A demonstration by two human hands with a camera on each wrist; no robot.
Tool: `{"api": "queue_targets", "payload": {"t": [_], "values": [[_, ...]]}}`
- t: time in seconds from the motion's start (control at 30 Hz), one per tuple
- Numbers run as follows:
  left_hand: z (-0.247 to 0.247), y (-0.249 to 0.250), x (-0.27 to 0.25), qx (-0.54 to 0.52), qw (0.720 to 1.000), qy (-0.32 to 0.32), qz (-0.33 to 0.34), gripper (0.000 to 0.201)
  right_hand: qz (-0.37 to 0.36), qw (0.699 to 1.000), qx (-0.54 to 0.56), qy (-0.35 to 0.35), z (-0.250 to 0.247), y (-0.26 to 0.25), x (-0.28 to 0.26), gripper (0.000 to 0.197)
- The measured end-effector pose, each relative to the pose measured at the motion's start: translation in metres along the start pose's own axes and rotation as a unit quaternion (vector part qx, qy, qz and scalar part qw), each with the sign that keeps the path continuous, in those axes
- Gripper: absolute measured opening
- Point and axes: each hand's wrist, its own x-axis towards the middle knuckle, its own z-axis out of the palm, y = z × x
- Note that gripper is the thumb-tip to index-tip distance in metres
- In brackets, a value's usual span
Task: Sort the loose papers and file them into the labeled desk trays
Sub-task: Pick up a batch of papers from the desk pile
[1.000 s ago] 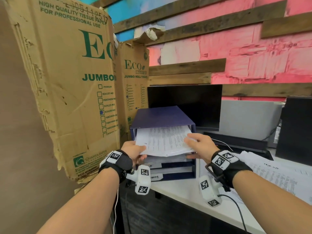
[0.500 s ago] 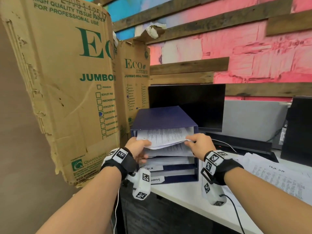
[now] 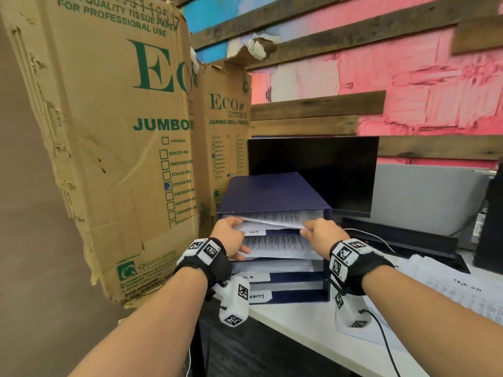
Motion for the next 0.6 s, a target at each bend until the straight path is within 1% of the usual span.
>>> {"api": "queue_targets", "payload": {"t": [0.07,0.1,0.13,0.17,0.2,0.23,0.3,0.37,0.4,0.53,0.6], "values": [[0.003,0.001,0.004,0.012,1.000,-0.016,-0.012,0.047,-0.043,0.998,-0.042,-0.003,0.000,-0.001,0.000,0.032],[0.004,0.001,0.006,0.021,1.000,-0.018,-0.012,0.045,-0.068,0.995,-0.070,0.007,0.000,-0.002,0.001,0.031],[0.005,0.001,0.008,0.033,0.999,-0.013,-0.009,0.039,-0.088,0.991,-0.098,0.014,0.001,-0.002,0.002,0.030],[0.006,0.001,0.010,0.046,0.999,0.000,-0.001,0.028,-0.102,0.987,-0.121,0.013,0.002,-0.001,0.004,0.028],[0.006,0.001,0.011,0.057,0.998,0.016,0.007,0.015,-0.109,0.985,-0.136,0.003,0.002,-0.001,0.006,0.026],[0.005,0.001,0.013,0.065,0.997,0.033,0.015,0.009,-0.109,0.983,-0.146,-0.015,0.003,-0.001,0.009,0.025],[0.005,0.000,0.017,0.069,0.996,0.046,0.024,0.013,-0.099,0.981,-0.159,-0.039,0.004,-0.003,0.011,0.030],[0.004,-0.001,0.019,0.058,0.997,0.034,0.022,0.012,-0.096,0.979,-0.175,-0.049,0.003,-0.006,0.015,0.038],[0.003,-0.001,0.019,0.054,0.998,0.022,0.019,0.014,-0.097,0.976,-0.185,-0.057,0.002,-0.009,0.016,0.040],[0.002,-0.001,0.016,0.071,0.996,-0.046,0.003,0.033,-0.083,0.971,-0.204,-0.093,0.001,-0.015,0.019,0.044],[0.003,0.002,0.014,0.105,0.993,-0.061,0.004,0.040,-0.079,0.977,-0.182,-0.076,0.001,-0.014,0.015,0.044]]}}
